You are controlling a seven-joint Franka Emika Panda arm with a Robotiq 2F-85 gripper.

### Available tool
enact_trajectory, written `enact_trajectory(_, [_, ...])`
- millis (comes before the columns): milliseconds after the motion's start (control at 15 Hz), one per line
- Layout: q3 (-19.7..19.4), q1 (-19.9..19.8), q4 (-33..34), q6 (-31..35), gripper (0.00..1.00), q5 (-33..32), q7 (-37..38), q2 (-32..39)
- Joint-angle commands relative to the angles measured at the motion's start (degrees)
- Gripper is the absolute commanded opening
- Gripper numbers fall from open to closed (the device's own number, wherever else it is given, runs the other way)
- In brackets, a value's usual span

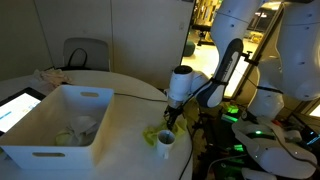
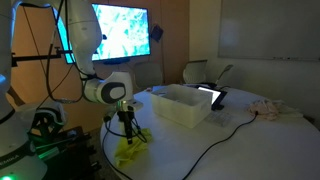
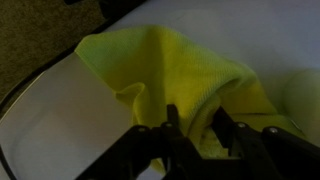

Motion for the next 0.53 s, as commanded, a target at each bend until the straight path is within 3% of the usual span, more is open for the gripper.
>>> enact_trajectory(0, [0.39, -0.19, 0.53, 0.55, 0.14, 0.45, 0.06, -0.51])
enact_trajectory(133, [-0.05, 0.42, 0.99, -0.06, 0.00, -0.20, 0.25, -1.30])
enact_trajectory(467, [-0.32, 1.38, 2.70, -0.38, 0.02, -0.39, 0.87, -1.21])
